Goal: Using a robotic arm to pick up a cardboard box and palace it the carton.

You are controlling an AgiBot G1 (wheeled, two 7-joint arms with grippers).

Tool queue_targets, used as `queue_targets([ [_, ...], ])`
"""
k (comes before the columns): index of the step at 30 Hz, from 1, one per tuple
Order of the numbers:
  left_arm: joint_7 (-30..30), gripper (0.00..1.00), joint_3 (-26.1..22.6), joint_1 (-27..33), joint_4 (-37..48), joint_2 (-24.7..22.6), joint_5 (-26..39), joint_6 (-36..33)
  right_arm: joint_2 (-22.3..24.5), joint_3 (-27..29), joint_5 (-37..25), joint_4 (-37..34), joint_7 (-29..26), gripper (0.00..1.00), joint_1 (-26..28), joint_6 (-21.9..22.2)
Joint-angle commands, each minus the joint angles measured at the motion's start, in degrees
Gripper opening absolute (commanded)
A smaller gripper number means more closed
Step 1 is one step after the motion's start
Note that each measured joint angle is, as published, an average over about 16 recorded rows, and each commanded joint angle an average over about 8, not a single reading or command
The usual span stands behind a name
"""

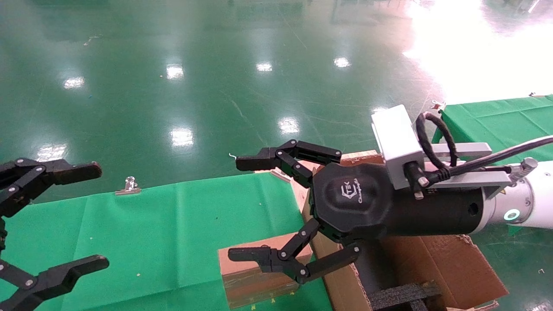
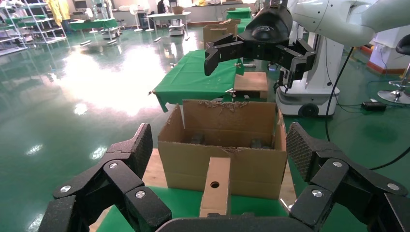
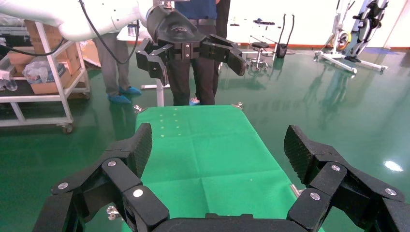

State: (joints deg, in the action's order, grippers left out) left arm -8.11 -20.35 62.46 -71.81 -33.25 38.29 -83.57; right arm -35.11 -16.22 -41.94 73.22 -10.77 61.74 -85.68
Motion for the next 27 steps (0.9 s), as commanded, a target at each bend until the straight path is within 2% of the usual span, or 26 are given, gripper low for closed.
queue_targets([
  [1, 0.00, 1.00, 0.00, 0.00, 0.00, 0.00, 0.00, 0.00, 0.00, 0.00, 0.00, 0.00, 0.00, 1.00, 0.00, 0.00],
  [12, 0.00, 1.00, 0.00, 0.00, 0.00, 0.00, 0.00, 0.00, 0.00, 0.00, 0.00, 0.00, 0.00, 1.00, 0.00, 0.00],
  [13, 0.00, 0.92, 0.00, 0.00, 0.00, 0.00, 0.00, 0.00, 0.00, 0.00, 0.00, 0.00, 0.00, 1.00, 0.00, 0.00],
  [20, 0.00, 0.04, 0.00, 0.00, 0.00, 0.00, 0.00, 0.00, 0.00, 0.00, 0.00, 0.00, 0.00, 1.00, 0.00, 0.00],
  [21, 0.00, 0.00, 0.00, 0.00, 0.00, 0.00, 0.00, 0.00, 0.00, 0.00, 0.00, 0.00, 0.00, 1.00, 0.00, 0.00],
  [27, 0.00, 0.00, 0.00, 0.00, 0.00, 0.00, 0.00, 0.00, 0.08, -0.03, -0.14, 0.02, -0.07, 1.00, 0.00, 0.01],
])
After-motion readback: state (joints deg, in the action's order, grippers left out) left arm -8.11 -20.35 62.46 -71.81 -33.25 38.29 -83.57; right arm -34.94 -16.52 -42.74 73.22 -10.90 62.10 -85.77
